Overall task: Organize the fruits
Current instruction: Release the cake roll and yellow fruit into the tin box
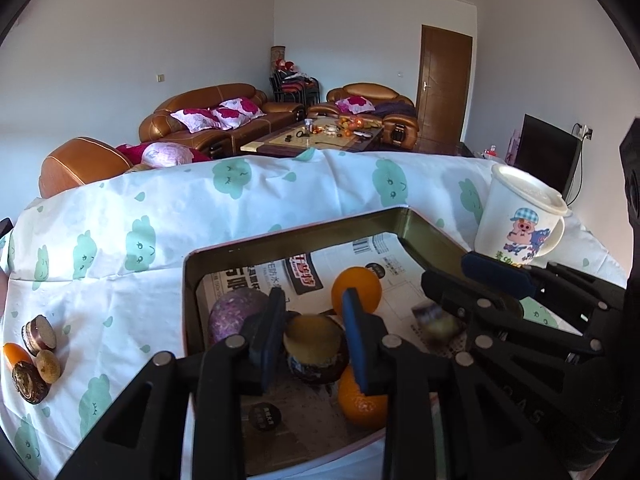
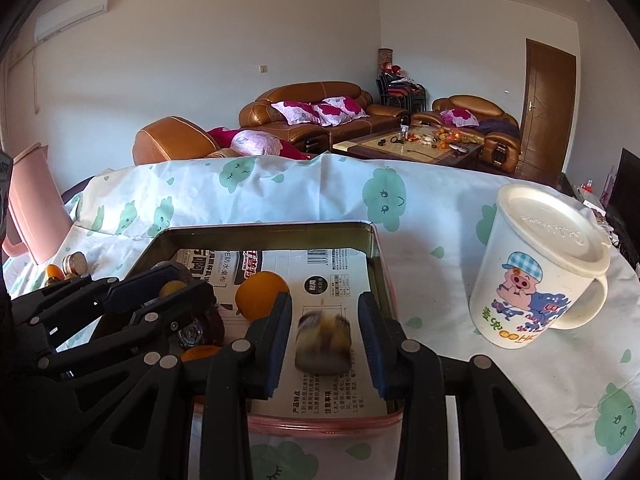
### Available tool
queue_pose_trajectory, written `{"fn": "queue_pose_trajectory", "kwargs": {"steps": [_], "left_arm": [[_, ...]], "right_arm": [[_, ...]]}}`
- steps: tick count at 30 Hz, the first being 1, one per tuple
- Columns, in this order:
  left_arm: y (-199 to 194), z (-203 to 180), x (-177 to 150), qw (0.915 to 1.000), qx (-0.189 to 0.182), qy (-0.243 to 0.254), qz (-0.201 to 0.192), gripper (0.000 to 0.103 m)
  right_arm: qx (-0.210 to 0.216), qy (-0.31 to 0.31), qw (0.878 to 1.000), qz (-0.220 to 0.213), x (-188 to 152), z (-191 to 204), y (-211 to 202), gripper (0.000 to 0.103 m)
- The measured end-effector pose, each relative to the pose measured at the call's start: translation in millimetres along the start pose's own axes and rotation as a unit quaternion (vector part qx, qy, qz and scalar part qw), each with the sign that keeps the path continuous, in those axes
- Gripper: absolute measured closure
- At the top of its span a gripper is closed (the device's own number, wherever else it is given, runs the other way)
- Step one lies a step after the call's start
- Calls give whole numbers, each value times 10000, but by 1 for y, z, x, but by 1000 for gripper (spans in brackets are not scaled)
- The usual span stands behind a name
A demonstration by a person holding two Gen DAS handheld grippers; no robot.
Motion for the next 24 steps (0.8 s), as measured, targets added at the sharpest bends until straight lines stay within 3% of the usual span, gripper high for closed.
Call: {"fn": "queue_pose_trajectory", "kwargs": {"steps": [3,6,7,8,9,10,15,24], "left_arm": [[-5,2,1,9999,77,9,-74,54],[-17,5,7,9990,217,65,-389,30],[-22,6,10,9981,312,108,-525,19],[-28,7,13,9970,405,151,-648,3],[-33,9,16,9957,496,176,-765,0],[-37,10,18,9942,566,193,-889,0],[-39,16,18,9929,722,253,-906,0],[-46,42,10,9916,919,61,-913,0]], "right_arm": [[46,175,9998,-77,2,-5,-4,65],[-10,379,9984,-416,12,-13,-16,64],[-50,454,9975,-548,16,-17,-22,58],[-119,531,9962,-685,19,-21,-27,41],[-185,602,9946,-826,22,-25,-32,31],[-252,666,9926,-984,25,-28,-38,21],[-481,754,9869,-1342,32,-34,-50,21],[-793,876,9833,-1386,27,-39,-51,21]]}}
Point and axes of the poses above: each gripper's, at about its wrist camera, not at the fingertips, and y roughly the way its jaws point, z to its left, x to its top, the point moved 10 cm from there along y, roughly the way its jaws point, and after that the axes turned 5 degrees about y, right-handed, at the moved point
